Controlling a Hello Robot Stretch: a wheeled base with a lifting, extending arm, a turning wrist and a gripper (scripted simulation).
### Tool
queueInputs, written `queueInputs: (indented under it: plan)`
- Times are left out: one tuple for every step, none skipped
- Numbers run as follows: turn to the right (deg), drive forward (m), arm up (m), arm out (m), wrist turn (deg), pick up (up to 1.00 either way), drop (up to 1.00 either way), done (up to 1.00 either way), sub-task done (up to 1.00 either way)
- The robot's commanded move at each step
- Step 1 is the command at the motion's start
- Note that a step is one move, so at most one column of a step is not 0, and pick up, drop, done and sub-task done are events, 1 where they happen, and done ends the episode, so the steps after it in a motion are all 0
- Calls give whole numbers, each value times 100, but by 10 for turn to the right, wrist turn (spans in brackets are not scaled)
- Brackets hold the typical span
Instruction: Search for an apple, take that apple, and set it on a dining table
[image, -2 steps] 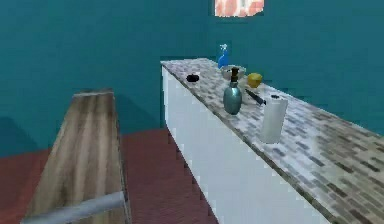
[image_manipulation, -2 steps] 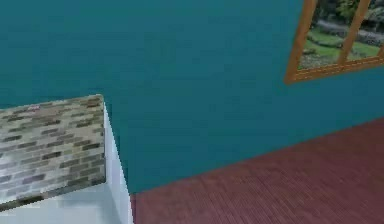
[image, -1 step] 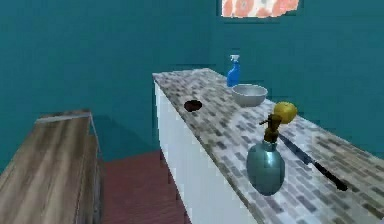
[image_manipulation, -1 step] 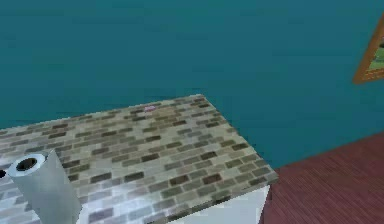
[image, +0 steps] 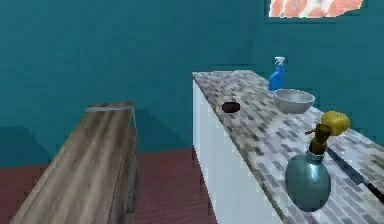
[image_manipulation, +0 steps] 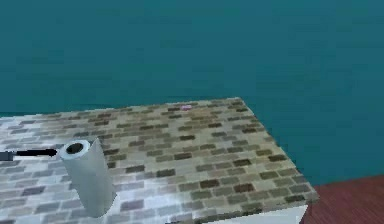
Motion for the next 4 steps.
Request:
queueInputs:
  plan:
    - [0, 35, 0, 0, 0, 0, 0, 0, 0]
    - [-330, 0, 0, 0, 0, 0, 0, 0, 0]
    - [0, 0, 50, 0, 0, 0, 0, 0, 0]
    - [0, 0, 38, 0, 0, 0, 0, 0, 0]
